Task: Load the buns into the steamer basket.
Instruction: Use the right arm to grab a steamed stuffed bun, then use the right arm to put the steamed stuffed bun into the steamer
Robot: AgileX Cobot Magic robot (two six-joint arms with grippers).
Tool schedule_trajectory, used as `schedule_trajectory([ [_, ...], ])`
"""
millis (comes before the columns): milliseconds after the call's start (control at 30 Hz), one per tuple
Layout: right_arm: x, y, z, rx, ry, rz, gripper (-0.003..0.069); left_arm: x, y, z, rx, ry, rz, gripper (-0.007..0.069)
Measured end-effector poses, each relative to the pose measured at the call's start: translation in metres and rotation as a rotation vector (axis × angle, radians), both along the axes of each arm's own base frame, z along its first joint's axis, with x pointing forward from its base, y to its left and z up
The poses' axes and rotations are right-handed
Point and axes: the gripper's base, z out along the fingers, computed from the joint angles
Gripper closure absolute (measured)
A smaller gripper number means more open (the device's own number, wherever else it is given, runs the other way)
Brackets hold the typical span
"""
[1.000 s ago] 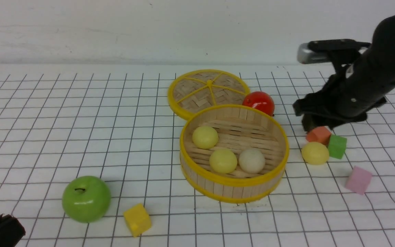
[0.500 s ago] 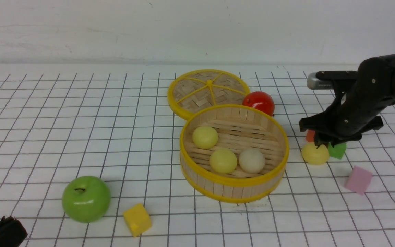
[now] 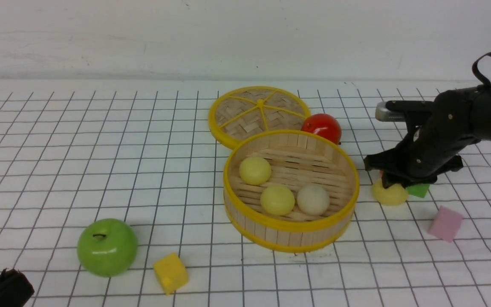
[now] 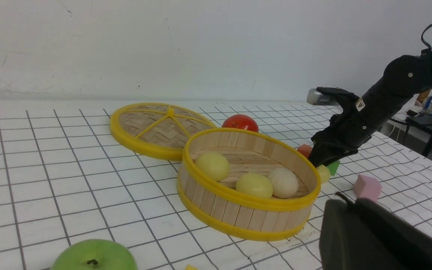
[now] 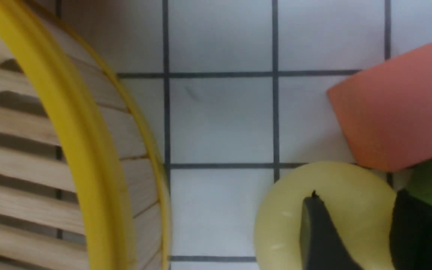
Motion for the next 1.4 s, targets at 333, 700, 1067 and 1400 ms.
schedule_trajectory([
  [333,-0.009,0.001,0.012,-0.035,0.043,0.078,0.0656,0.0,0.0,0.0,0.0,0.0,0.0,0.0605],
  [700,-0.039,0.072,0.112,0.161,-0.235,0.244,0.0653,0.0,0.0,0.0,0.001,0.0,0.0,0.0605],
  [1067,0.001,0.105,0.03,0.234,-0.28,0.174,0.0533,0.0,0.0,0.0,0.001,0.0,0.0,0.0603],
  [1400,-0.012,0.103,0.057,0.244,-0.255,0.207,0.0214,0.0,0.0,0.0,0.001,0.0,0.0,0.0596],
])
